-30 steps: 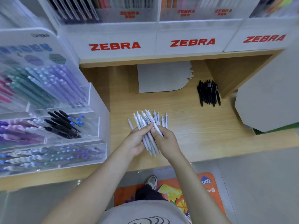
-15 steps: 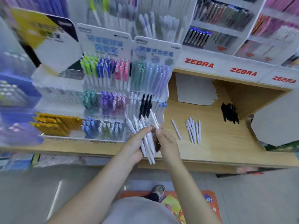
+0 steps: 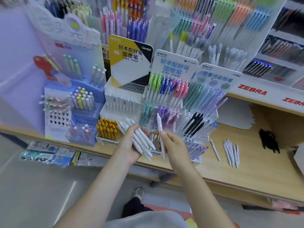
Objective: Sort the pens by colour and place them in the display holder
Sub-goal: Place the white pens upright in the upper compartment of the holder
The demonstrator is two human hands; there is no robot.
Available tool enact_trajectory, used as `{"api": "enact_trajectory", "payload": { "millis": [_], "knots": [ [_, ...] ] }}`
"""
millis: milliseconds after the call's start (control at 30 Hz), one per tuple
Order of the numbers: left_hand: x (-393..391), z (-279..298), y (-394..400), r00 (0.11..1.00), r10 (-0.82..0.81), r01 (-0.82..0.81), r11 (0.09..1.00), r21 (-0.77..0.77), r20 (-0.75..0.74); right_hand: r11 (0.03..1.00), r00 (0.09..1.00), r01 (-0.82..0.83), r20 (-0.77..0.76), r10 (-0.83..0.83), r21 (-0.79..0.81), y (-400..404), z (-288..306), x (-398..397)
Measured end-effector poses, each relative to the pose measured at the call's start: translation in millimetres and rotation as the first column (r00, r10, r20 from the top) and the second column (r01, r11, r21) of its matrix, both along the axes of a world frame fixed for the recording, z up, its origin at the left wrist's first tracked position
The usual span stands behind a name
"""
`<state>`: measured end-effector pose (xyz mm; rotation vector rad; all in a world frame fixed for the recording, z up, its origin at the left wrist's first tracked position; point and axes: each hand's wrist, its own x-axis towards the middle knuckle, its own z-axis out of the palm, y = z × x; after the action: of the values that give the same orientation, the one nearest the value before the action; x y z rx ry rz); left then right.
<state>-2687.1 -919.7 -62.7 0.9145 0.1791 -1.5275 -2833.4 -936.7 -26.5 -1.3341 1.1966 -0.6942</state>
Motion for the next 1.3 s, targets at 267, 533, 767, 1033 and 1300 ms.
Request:
{"api": "enact_trajectory", "payload": {
  "millis": [267,533,767,1033,1300],
  "knots": [
    [63.7,8.1,-43.5,0.895,-0.186,0.241,0.966,-0.09,0.406,0.987,0.973,-0.157,0.175,0.147,0.043,-58.5,-0.8,55.7],
    [103.5,11.3,-77.3,0.75,-0.225,0.343,0.936,-0.075,0.623,0.987,0.986,-0.132,0.09,0.14,-0.089,-108.3,0.2,90.4],
    [134.7,10.2,-92.2,0.65,-0.351,0.506,0.862,-0.039,0.675,0.996,0.997,-0.062,0.033,0.064,-0.066,-116.4,9.6,120.0],
    [187.8,-10.3,-92.7,0.712,-0.468,0.541,0.841,0.015,0.523,0.874,0.893,0.437,-0.012,-0.45,-0.214,-96.5,-7.0,130.9],
    [194.0,-13.5,-86.7,0.787,-0.526,0.55,0.835,0.019,0.323,0.775,0.788,0.51,-0.159,-0.595,-0.372,-90.4,-29.6,140.5]
  ]
}}
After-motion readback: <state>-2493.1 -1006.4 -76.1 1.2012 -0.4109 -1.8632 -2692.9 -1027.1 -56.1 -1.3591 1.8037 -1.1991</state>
